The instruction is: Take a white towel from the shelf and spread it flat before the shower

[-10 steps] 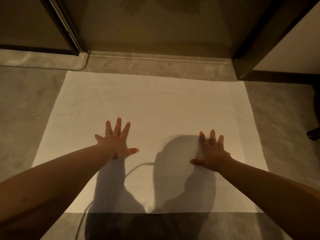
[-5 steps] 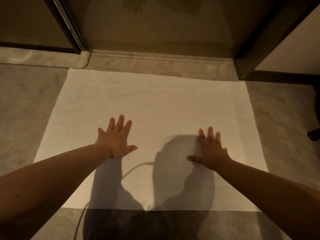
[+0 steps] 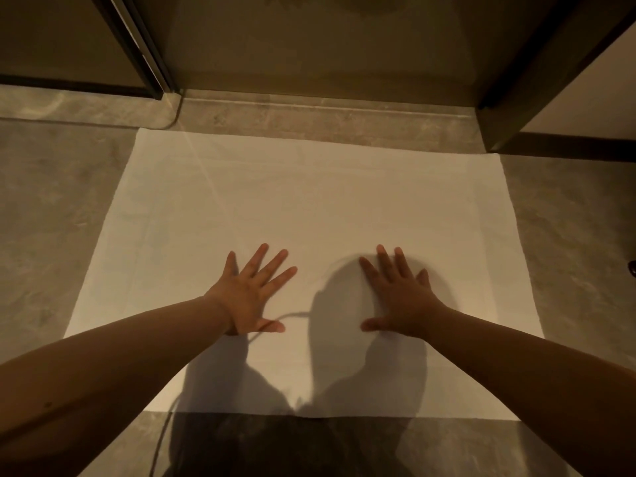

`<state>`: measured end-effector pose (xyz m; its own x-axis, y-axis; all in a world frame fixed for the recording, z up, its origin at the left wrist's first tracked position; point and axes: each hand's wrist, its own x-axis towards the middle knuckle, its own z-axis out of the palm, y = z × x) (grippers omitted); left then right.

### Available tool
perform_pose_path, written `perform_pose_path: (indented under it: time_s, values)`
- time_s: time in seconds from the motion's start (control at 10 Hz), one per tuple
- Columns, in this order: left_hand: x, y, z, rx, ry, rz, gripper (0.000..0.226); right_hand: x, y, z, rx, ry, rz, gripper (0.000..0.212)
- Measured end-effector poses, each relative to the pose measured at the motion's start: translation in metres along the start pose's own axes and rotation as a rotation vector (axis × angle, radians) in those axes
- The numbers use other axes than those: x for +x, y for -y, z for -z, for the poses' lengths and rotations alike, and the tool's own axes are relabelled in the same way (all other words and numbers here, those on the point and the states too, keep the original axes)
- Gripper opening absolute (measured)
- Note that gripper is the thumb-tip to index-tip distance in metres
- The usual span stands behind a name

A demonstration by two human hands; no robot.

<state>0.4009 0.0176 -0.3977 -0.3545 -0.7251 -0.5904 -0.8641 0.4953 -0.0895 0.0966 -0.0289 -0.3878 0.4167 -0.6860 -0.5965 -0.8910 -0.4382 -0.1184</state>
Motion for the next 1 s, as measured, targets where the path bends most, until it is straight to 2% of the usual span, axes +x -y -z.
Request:
perform_pose_path:
  time_s: [0.1, 0.2, 0.3, 0.4, 0.5, 0.7, 0.8, 0.9, 1.0]
  values:
    - [-0.001, 0.006, -0.006, -0.055, -0.062, 0.06, 0.093, 0.001, -0.001, -0.003, 0.039, -0.129, -0.061, 0.109]
    - [-0.007, 0.024, -0.016, -0.214, -0.091, 0.236, 0.091, 0.005, -0.013, -0.002, 0.09, -0.158, -0.156, 0.106]
    - [-0.012, 0.037, -0.026, -0.216, -0.061, 0.264, 0.09, 0.007, -0.023, -0.003, 0.061, -0.099, -0.173, 0.108]
    - [-0.013, 0.035, -0.027, -0.2, -0.103, 0.248, 0.09, 0.009, -0.017, -0.005, 0.082, -0.145, -0.156, 0.109]
    - [-0.01, 0.027, -0.024, -0.172, -0.183, 0.144, 0.088, 0.018, -0.004, -0.006, 0.048, -0.18, -0.043, 0.108]
    - [0.004, 0.018, -0.012, -0.162, -0.158, 0.119, 0.08, 0.032, 0.012, 0.007, 0.011, -0.158, 0.021, 0.105]
    - [0.01, 0.017, 0.017, -0.3, -0.027, 0.145, 0.073, 0.026, 0.019, 0.042, 0.217, -0.179, 0.027, 0.084]
    - [-0.001, 0.012, 0.059, -0.486, 0.117, 0.188, 0.058, -0.004, 0.033, 0.08, 0.287, -0.284, 0.085, 0.062]
    - [-0.028, 0.018, 0.111, -0.467, 0.039, 0.227, 0.058, -0.042, 0.042, 0.12, 0.278, -0.317, 0.095, 0.056]
